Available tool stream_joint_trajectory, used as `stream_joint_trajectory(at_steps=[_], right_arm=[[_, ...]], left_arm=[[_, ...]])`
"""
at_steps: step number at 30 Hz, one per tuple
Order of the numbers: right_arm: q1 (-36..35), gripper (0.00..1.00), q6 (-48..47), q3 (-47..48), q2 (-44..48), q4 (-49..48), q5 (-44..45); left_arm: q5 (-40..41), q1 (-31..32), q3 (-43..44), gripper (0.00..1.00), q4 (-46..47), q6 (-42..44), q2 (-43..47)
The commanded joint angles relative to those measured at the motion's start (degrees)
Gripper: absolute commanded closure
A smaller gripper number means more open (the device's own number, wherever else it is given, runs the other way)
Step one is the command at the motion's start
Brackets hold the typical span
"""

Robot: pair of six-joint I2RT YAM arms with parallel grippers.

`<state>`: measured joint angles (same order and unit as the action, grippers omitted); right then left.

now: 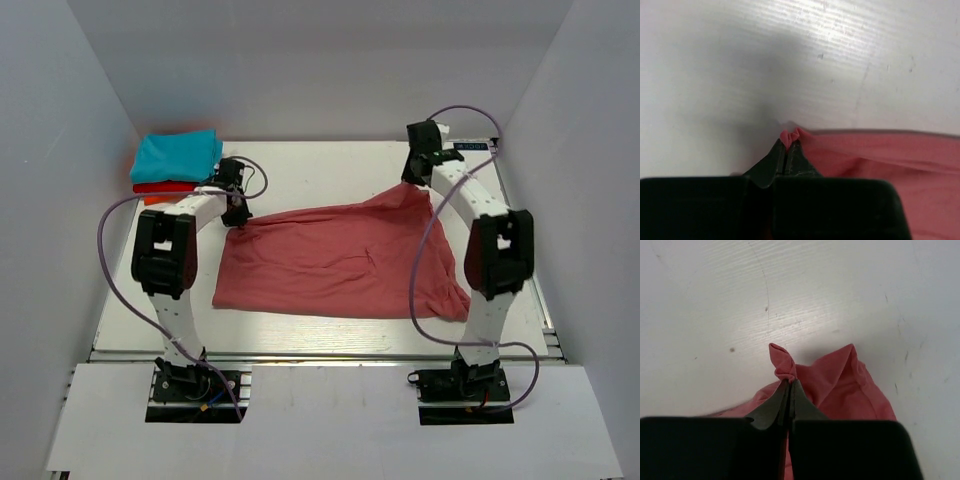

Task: Fold and stack the t-shirts
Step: Fold the other side of the tshirt into a rectangle

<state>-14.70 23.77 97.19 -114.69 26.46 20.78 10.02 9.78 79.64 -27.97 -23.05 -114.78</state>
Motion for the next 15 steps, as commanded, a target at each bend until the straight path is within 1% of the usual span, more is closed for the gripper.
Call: stream_joint_trajectory(at_steps=[1, 2, 3, 5, 6, 8, 9, 12, 15], right_arm=[[-0.33, 1.00, 6.01, -6.88, 8.16, 4.55, 4.18], [-0.42, 1.00, 7.07, -8.32, 9.48, 5.26, 4.27], [-0.77, 1.00, 7.69, -12.51, 13.67, 6.84, 4.62], [-1.03, 1.00, 9.36, -15.61, 16.51, 7.20, 4.80], [-1.56, 1.00, 9.97, -20.50, 20.87, 7.55, 4.89], [-2.00, 1.00, 11.29, -25.17, 23.63, 7.29, 4.10], [-2.44, 1.00, 11.47, -29.03, 27.64, 8.08, 3.92], [-3.32, 1.00, 12.70, -33.27, 33.20, 9.31, 2.87], [-4.11, 1.00, 13.23, -37.32, 37.50, 10.54, 1.64]], left_arm=[[0.17, -0.20, -2.37, 1.00, 0.90, 0.99, 7.98], [0.70, -0.20, -4.12, 1.00, 0.90, 0.99, 9.91], [0.70, -0.20, -5.09, 1.00, 1.50, 0.99, 10.97], [1.32, 0.33, -8.25, 1.00, 2.12, 0.99, 13.17], [1.32, 0.33, -9.23, 1.00, 2.13, 0.99, 15.44], [1.32, 0.33, -11.77, 1.00, 3.61, 0.99, 17.30], [0.79, 0.33, -12.31, 1.00, 3.62, 1.51, 18.62], [0.79, 0.33, -14.06, 1.00, 5.10, 2.21, 20.03], [0.79, 0.33, -14.07, 1.00, 7.57, 3.71, 20.56]])
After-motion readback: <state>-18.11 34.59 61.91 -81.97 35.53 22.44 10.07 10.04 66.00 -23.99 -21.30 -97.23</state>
